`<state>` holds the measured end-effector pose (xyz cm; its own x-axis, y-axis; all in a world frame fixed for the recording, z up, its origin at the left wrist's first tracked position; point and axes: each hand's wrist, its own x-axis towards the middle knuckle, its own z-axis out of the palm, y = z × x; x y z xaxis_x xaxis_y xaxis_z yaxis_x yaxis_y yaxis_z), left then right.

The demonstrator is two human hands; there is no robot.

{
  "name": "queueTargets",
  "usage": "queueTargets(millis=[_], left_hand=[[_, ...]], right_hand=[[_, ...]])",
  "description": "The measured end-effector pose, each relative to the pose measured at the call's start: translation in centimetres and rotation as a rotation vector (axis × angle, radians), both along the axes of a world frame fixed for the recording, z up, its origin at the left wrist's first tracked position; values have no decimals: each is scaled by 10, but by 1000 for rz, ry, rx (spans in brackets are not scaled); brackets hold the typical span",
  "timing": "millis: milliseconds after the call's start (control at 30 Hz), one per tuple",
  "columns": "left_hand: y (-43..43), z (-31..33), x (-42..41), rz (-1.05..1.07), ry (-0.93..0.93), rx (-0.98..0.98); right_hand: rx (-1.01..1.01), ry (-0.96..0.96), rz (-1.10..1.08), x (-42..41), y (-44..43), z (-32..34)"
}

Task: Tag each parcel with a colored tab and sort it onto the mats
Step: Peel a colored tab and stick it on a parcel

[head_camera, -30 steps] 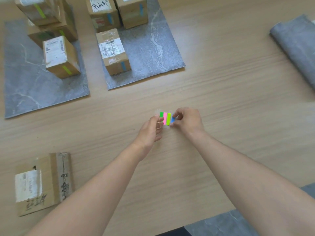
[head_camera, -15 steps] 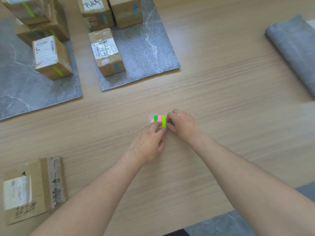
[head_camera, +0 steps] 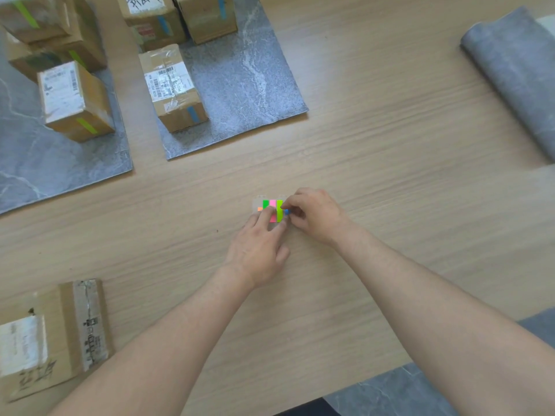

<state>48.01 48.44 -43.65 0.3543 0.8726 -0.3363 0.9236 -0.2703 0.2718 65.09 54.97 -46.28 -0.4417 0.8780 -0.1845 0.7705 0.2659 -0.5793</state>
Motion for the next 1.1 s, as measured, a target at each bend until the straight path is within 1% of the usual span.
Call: queueTargets(millis=[100,200,267,333,500,567,667,700,767,833,867,933,967,1000,1033,1067,1100], left_hand=[[0,-1,0,-7,-4,-8],[0,0,0,6,-6,-35],[1,0,-1,3,7,-40],[1,-1,0,-8,22,-39],[-3,-3,4,6,35,-26],[-3,-2,6,11,22,-27],[-4,-2,6,26,5,-40],[-4,-3,6,28,0,-40],[-1,-2,5,45,-46,-53],[7,2,2,144,-201,-71],[10,5,-1,246,-303,-55],[14,16,-7,565,-498,-27],[15,25,-11,756,-635,-83],[14,36,-15,930,-796,-196],[12,45,-19,1059,-951,-320],[10,55,-24,1136,-1074,-412],[6,62,-31,1182,-1150,-455]], right_hand=[[23,-4,-7,1,1,-1],[0,-33,-8,-1,2,-1],[-17,-14,-27,-3,1,-3],[-51,24,-110,-5,-2,-6],[-145,161,-446,-7,-2,-7],[-168,276,-697,-8,0,-8],[-144,649,-1205,-6,4,-6],[-132,762,-1295,-5,4,-3],[-120,885,-1315,-9,0,5],[-104,945,-1240,-16,-10,18],[-96,960,-1193,-20,-15,25],[-81,959,-1083,-29,-26,39],[-71,950,-1011,-33,-30,46],[-62,942,-934,-39,-36,53],[-55,932,-856,-44,-41,59],[-53,918,-780,-50,-46,64],[-53,900,-712,-57,-52,70]])
